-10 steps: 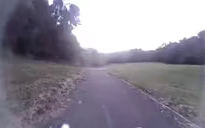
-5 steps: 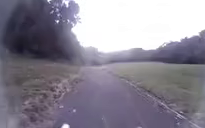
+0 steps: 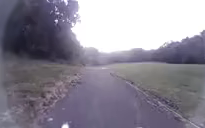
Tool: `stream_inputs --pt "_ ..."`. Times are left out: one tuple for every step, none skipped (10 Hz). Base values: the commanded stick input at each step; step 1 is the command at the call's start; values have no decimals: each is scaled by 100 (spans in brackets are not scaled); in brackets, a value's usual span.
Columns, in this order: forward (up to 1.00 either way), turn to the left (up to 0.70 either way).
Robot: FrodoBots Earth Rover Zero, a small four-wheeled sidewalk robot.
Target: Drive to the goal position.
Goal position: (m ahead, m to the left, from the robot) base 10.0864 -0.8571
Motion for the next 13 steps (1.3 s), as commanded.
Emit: stream_inputs --pt "70 0" --pt "70 0" --pt "70 0" --pt "70 0" --pt "70 0" --pt "70 0" --pt "70 0" --pt "70 0" --pt "70 0" --pt "70 0" --pt "70 0" --pt "70 0" --pt "70 0"
